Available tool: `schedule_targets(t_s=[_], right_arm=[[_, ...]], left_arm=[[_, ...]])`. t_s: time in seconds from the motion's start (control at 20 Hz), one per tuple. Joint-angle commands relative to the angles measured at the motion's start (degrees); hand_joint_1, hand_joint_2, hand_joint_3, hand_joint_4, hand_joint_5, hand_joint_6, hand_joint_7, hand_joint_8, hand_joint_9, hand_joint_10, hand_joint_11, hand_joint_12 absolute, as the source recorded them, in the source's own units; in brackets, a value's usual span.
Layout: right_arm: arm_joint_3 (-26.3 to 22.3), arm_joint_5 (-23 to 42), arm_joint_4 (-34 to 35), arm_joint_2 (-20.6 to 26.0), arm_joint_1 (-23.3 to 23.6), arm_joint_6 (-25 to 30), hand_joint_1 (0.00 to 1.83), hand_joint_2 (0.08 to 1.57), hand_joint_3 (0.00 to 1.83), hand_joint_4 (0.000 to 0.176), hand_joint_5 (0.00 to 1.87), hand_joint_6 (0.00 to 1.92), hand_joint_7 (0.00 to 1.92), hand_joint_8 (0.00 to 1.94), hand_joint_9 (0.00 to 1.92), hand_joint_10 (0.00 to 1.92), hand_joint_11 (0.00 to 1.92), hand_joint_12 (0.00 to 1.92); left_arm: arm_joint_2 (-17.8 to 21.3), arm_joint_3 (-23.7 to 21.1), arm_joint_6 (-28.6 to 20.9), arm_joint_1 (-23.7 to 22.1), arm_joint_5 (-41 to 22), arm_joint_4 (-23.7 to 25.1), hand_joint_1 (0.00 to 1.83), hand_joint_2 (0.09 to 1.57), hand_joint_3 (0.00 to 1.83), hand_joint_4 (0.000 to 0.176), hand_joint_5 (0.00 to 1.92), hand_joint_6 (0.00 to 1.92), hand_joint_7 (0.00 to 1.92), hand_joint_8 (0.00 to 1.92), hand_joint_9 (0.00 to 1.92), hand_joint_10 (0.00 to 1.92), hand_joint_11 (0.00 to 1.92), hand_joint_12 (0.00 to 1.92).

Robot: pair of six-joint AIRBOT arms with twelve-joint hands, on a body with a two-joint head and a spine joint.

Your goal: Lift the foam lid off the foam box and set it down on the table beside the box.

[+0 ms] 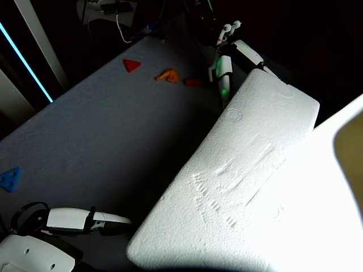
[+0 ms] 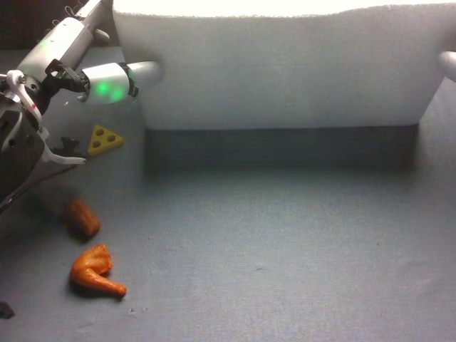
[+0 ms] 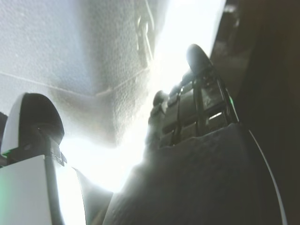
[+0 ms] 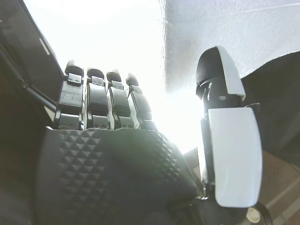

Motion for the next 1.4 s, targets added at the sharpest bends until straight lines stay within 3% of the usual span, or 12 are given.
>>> schedule_targets(t_s=[0.0,0.4,0.45,0.5,0.55,0.6,0.65,0.75,0.8,0.85,1.1,1.35], right_arm=[[0.52,7.11,-1.02,0.62,0.82,0.34,0.69,1.16,0.0,0.0,0.0,0.0,0.0,0.0,0.0,0.0,0.0,0.0],[1.03,6.26,-2.5,-0.22,1.79,0.6,0.6,1.22,0.02,0.0,0.0,0.0,0.01,0.0,0.01,0.0,0.0,0.0],[1.04,6.26,-2.5,-0.23,1.79,0.63,0.62,1.25,0.01,0.0,0.03,0.03,0.07,0.01,0.05,0.11,0.0,0.19],[1.05,6.26,-2.5,-0.24,1.79,0.65,0.63,1.25,0.01,0.0,0.07,0.12,0.15,0.06,0.01,0.53,0.0,0.71],[1.05,6.26,-2.49,-0.24,1.79,0.69,0.63,1.25,0.01,0.0,0.07,0.12,0.15,0.06,0.01,0.53,0.0,0.71],[1.05,6.27,-2.49,-0.24,1.79,0.69,0.67,1.25,0.0,0.0,0.02,0.47,0.08,0.63,0.0,1.18,0.0,1.67],[1.05,6.28,-2.49,-0.24,1.79,0.69,0.68,1.25,0.0,0.0,0.0,0.64,0.02,0.93,0.0,1.33,0.0,1.85],[1.07,6.28,-2.49,-0.25,1.78,0.69,0.72,1.25,0.0,0.0,0.0,0.8,0.0,1.12,0.0,1.49,0.0,1.91],[1.08,6.27,-2.49,-0.26,1.78,0.69,0.74,1.25,0.0,0.0,0.0,0.94,0.0,1.3,0.0,1.62,0.0,1.92],[1.08,6.27,-2.49,-0.27,1.78,0.69,0.71,1.26,0.0,0.0,0.0,0.99,0.0,1.25,0.0,1.56,0.0,1.92],[1.07,6.28,-2.49,-0.27,1.78,0.73,0.71,1.28,0.0,0.0,0.0,0.95,0.0,1.52,0.0,1.89,0.0,1.92],[1.08,6.36,-2.61,-0.26,1.78,0.73,0.7,1.26,0.0,0.0,0.0,0.9,0.0,1.29,0.0,1.64,0.0,1.92]], left_arm=[[0.06,0.49,-0.47,-0.68,-6.9,0.46,0.7,1.03,0.0,0.015,0.0,0.0,0.0,0.0,0.09,0.02,0.0,1.18],[-0.1,0.52,-0.63,-0.88,-6.97,0.81,0.74,1.05,0.0,0.016,0.0,0.0,0.0,0.0,0.03,0.01,0.0,0.75],[-0.11,0.55,-0.65,-0.88,-6.95,0.82,0.73,1.05,0.0,0.011,0.0,0.0,0.0,0.0,0.03,0.01,0.0,0.65],[-0.12,0.55,-0.7,-0.88,-6.95,0.85,0.75,1.06,0.0,0.009,0.0,0.0,0.0,0.0,0.06,0.01,0.0,0.68],[-0.12,0.56,-0.74,-0.88,-7.0,0.86,0.75,1.06,0.0,0.009,0.0,0.0,0.0,0.0,0.06,0.01,0.0,0.68],[-0.12,0.58,-0.76,-0.88,-7.02,0.86,0.74,1.09,0.0,0.0,0.0,0.0,0.0,0.0,0.03,0.01,0.0,0.45],[-0.12,0.61,-0.8,-0.88,-7.05,0.86,0.73,1.1,0.0,0.0,0.0,0.0,0.0,0.0,0.02,0.0,0.0,0.38],[-0.17,0.64,-0.83,-0.9,-7.09,0.86,0.73,1.12,0.0,0.0,0.0,0.0,0.01,0.0,0.05,0.01,0.0,0.41],[-0.19,0.64,-0.86,-0.91,-7.08,0.94,0.71,1.13,0.0,0.0,0.01,0.0,0.05,0.0,0.1,0.02,0.0,0.63],[-0.2,0.64,-0.9,-0.91,-7.1,0.94,0.7,1.14,0.0,0.0,0.01,0.0,0.01,0.0,0.06,0.01,0.0,0.57],[-0.19,0.63,-0.98,-0.87,-7.32,0.94,0.65,1.16,0.0,0.0,0.03,0.0,0.06,0.0,0.12,0.02,0.0,0.82],[-0.08,0.49,-1.08,-0.92,-7.93,1.21,0.66,1.14,0.0,0.0,0.03,0.0,0.08,0.01,0.12,0.02,0.0,0.85]])
